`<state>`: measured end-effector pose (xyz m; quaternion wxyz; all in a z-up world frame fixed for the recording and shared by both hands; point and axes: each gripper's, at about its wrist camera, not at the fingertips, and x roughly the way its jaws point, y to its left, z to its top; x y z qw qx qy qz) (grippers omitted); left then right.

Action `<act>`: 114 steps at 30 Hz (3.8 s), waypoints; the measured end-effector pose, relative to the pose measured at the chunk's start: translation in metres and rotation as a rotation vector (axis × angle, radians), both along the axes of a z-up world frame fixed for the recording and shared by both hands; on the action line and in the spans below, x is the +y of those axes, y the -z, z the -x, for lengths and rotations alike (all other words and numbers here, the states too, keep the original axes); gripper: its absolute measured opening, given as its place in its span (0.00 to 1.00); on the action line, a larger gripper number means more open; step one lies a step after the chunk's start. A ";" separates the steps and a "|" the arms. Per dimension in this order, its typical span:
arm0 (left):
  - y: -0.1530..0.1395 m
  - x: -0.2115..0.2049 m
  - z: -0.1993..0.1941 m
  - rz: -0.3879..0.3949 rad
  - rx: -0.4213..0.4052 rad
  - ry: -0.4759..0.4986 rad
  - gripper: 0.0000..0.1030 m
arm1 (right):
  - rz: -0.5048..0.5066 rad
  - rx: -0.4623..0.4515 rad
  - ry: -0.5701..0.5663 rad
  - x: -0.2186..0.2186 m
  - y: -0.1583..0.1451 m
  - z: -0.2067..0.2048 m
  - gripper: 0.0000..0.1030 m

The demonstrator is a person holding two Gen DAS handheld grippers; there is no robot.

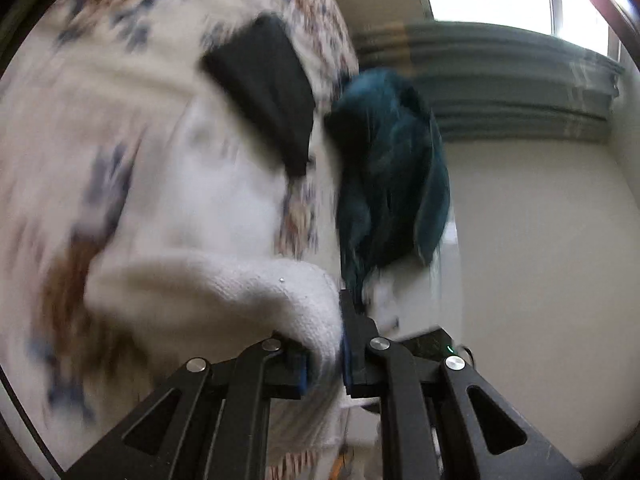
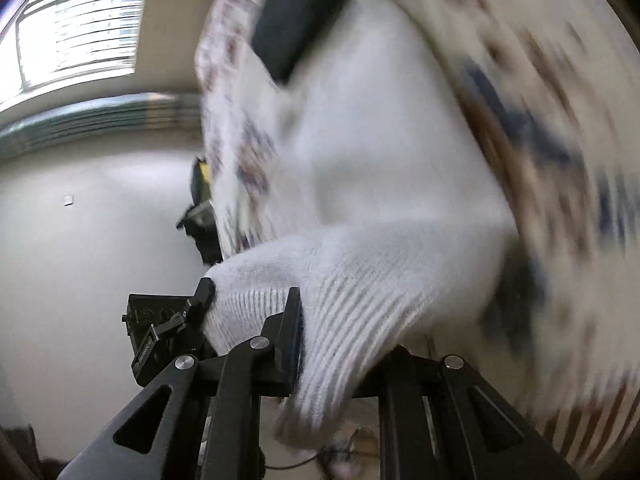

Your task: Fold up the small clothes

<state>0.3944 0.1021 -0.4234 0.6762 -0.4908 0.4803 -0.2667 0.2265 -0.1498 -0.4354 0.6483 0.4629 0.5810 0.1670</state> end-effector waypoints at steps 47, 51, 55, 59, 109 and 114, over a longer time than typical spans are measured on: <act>0.093 -0.080 -0.169 -0.752 -0.061 0.343 0.58 | 0.445 0.050 0.059 -0.093 0.067 -0.222 0.50; 0.100 -0.115 -0.183 -0.870 -0.150 0.445 0.05 | 0.484 0.039 -0.136 -0.063 0.076 -0.256 0.47; 0.077 -0.096 -0.176 -0.878 -0.210 0.320 0.04 | 0.629 -0.037 -0.217 -0.040 0.061 -0.263 0.05; 0.092 -0.043 -0.186 -0.807 -0.088 0.162 0.04 | 0.652 -0.070 -0.064 -0.066 0.042 -0.263 0.04; 0.099 -0.024 0.023 -0.670 0.034 0.243 0.12 | 0.197 0.244 -0.064 -0.055 0.117 -0.082 0.37; 0.082 -0.021 0.023 -0.854 -0.082 0.396 0.08 | 0.498 0.226 -0.079 -0.049 0.102 -0.094 0.02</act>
